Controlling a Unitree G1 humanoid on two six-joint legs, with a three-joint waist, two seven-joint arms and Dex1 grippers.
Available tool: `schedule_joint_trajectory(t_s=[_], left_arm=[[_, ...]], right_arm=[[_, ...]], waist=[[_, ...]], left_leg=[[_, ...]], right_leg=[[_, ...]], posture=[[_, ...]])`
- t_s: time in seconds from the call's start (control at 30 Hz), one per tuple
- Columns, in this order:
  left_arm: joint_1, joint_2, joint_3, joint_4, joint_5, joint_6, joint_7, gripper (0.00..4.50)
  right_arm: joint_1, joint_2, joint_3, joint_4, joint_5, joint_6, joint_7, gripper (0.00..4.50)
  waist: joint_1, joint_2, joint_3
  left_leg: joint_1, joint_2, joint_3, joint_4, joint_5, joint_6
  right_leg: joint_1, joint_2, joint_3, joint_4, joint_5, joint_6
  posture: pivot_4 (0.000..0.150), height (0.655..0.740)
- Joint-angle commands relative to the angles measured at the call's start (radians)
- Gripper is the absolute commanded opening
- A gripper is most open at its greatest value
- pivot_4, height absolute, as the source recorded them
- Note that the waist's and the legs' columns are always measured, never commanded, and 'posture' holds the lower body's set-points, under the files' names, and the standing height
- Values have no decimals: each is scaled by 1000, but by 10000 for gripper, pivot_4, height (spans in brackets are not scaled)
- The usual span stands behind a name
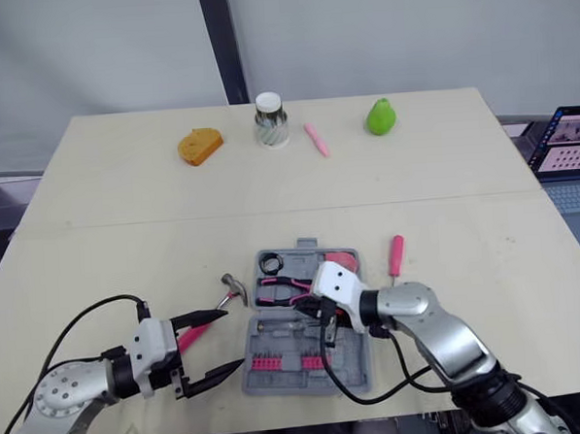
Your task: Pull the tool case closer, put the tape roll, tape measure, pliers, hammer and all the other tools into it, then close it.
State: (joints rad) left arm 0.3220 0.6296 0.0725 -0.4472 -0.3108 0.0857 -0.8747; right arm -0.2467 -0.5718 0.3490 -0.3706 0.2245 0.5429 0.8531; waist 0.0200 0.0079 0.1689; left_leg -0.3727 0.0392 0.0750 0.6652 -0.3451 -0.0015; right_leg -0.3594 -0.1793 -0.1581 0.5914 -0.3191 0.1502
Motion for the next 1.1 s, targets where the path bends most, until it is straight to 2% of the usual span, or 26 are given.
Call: schedule_joint_trajectory(t_s=[0.03, 0.3, 1.1], left_arm=[[13, -6, -2, -16, -6, -18, 5, 45000], [22, -4, -2, -27, -7, -16, 11, 45000], [27, -3, -13, -37, -8, -8, 31, 45000]], right_arm=[[23, -28, 23, -31, -9, -10, 31, 507], [16, 1, 115, -15, -65, -7, 13, 507], [-7, 15, 156, 76, -170, 11, 16, 507]], waist=[[0, -1, 1], [-2, -2, 1], [-3, -2, 1]], left_leg=[[0, 0, 0, 0, 0, 0], [0, 1, 1, 1, 0, 0], [2, 9, 2, 1, 3, -5]], right_leg=[[0, 0, 0, 0, 0, 0], [0, 0, 0, 1, 0, 0], [-1, 7, 0, 2, 1, -2]], posture=[[1500, 7400], [1500, 7400], [1500, 7400]])
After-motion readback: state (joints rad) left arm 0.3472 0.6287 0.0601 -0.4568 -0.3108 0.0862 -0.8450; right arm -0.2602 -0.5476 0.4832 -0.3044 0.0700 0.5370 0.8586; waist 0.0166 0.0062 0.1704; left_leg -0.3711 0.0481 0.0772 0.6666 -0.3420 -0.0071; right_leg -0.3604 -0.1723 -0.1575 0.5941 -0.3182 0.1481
